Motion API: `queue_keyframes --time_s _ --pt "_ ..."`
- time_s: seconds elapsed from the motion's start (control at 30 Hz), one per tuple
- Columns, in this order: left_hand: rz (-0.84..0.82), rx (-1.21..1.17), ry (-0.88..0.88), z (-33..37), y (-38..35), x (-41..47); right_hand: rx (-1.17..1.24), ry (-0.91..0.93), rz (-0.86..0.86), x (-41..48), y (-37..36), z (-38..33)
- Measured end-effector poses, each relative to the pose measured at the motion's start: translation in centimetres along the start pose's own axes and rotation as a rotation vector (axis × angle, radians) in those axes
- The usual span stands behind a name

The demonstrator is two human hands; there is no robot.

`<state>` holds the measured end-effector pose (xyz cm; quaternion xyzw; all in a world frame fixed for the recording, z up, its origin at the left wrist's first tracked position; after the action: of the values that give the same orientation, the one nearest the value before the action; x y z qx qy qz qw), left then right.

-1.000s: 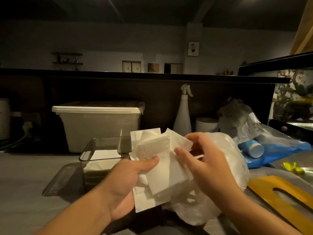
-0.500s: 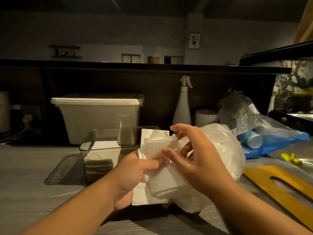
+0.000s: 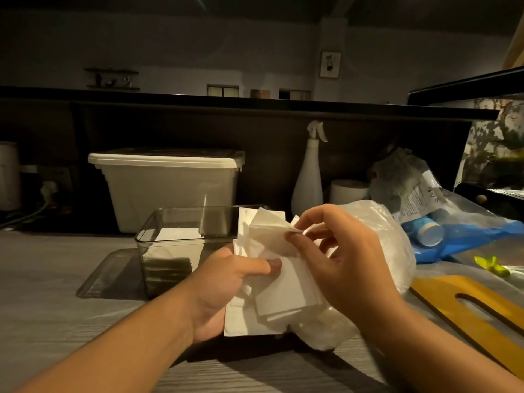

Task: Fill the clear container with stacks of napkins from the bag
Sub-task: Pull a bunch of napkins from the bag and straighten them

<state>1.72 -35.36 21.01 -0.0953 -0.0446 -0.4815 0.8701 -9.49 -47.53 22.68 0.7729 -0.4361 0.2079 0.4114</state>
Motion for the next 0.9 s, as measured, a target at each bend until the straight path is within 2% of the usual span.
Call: queue_keyframes --time_s 0.1,0.37,0.5,0.6,0.7,0.8,0.9 --pt "-0.038 0.007 0.0 0.2 0.1 0.0 0.044 -0.031 0.025 0.1 0.1 0.3" --pt "-0.016 -0.012 -0.009 0.3 0.7 0.2 0.28 -0.281 0.051 1.0 0.6 1.7" --pt "-0.006 -0.008 -0.017 0.5 0.5 0.1 0.46 -0.362 -0.035 0.9 0.5 1.4" --pt "0.051 -0.041 -0.019 0.7 0.4 0.0 0.395 -0.385 -0.076 1.0 0.4 1.4" --pt "0.097 -0.075 0.003 0.9 0.5 0.0 0.404 -0.407 -0.029 1.2 0.7 1.7" --pt "0.117 -0.092 0.009 1.1 0.6 0.0 0.459 -0.433 0.006 1.4 1.2 1.8" --pt "0.127 -0.115 0.009 1.2 0.7 -0.1 0.552 -0.47 -0.054 1.4 1.2 1.9"
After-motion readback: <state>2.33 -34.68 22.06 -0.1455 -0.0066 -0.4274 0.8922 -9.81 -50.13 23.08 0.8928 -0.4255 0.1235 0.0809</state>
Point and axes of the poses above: each hand's wrist, its own x-axis towards the middle knuckle, its own y-axis out of the back of the hand, z = x × y, the point moved 2 cm from there along x, towards the middle knuckle, and after that the axes turned 11 degrees about -y, right-handed, at the moved point
